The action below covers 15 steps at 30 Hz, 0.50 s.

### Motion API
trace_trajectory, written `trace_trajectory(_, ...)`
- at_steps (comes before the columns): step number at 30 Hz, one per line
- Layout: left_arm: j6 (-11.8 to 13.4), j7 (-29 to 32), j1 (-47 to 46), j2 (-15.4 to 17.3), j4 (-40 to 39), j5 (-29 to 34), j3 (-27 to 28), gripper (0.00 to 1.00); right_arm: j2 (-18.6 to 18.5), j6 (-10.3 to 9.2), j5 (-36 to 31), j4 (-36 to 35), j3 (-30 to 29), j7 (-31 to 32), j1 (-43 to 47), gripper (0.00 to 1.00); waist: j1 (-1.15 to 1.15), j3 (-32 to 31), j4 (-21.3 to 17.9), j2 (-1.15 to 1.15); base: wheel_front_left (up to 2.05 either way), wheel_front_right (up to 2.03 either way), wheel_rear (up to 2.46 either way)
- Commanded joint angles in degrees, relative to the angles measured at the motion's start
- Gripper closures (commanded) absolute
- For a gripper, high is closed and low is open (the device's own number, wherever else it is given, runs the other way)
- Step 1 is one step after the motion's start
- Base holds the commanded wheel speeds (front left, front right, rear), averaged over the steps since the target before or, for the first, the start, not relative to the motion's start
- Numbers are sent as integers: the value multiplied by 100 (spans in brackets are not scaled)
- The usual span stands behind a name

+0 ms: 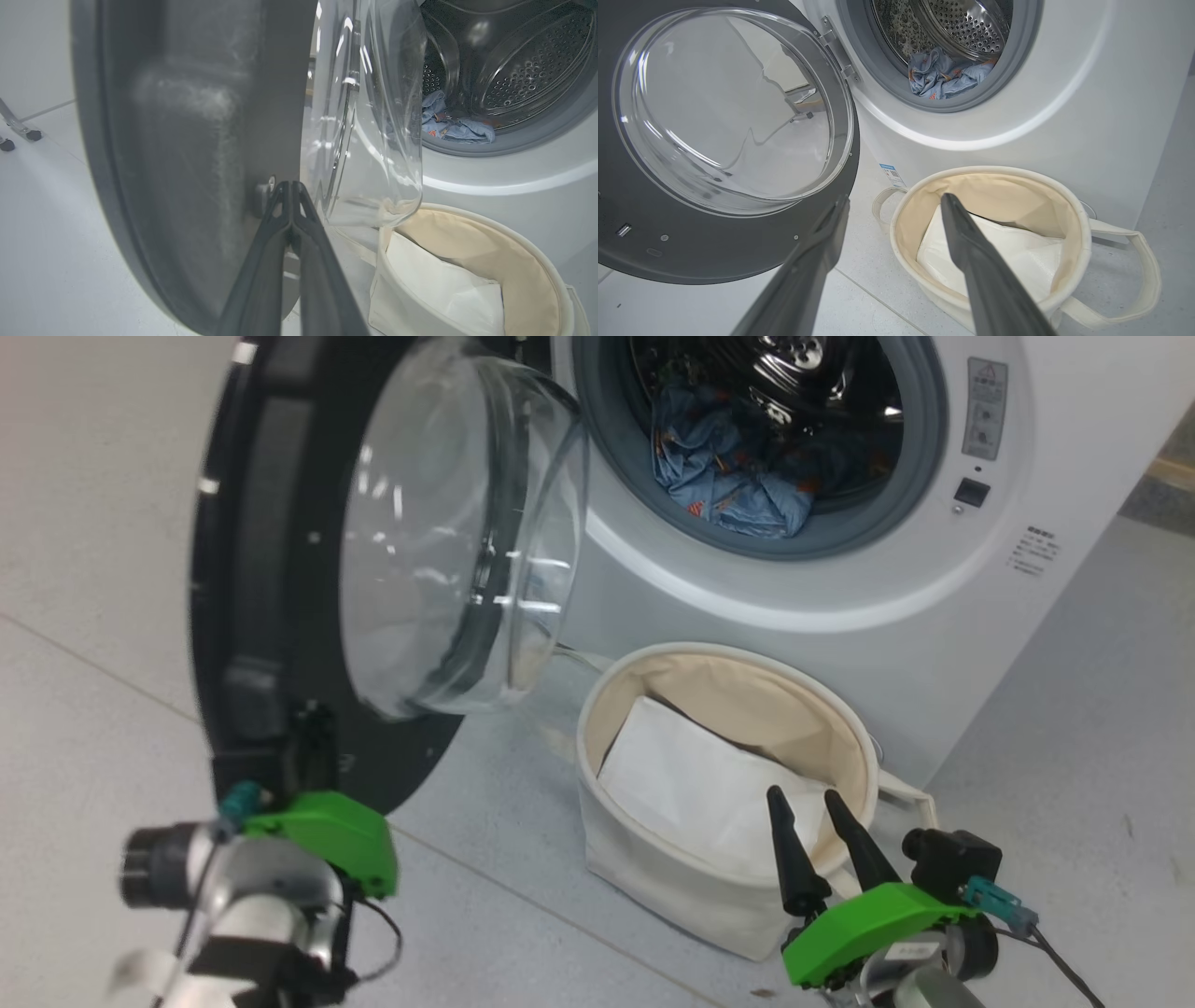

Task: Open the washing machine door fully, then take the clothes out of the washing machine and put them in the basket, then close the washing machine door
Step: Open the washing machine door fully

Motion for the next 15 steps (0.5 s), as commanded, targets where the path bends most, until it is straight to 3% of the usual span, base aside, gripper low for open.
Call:
trace_trajectory(1,2,-70,-485,260,-61,-46,389,100,60,18,-60,-149,88,-71,-116,0,0,79,-68,0,0,0,0)
trace_trajectory(6,-25,-172,-803,414,340,-216,687,100,60,18,-165,-129,46,-71,-180,0,0,265,-144,0,0,0,0)
trace_trajectory(10,95,-309,-1129,529,804,-386,1053,100,60,18,-381,-78,9,-71,-265,0,0,524,-185,0,0,0,0)
trace_trajectory(15,29,-567,-1472,624,1425,-662,1406,100,60,18,-685,-97,-158,2,-363,0,0,812,-212,0,0,0,0)
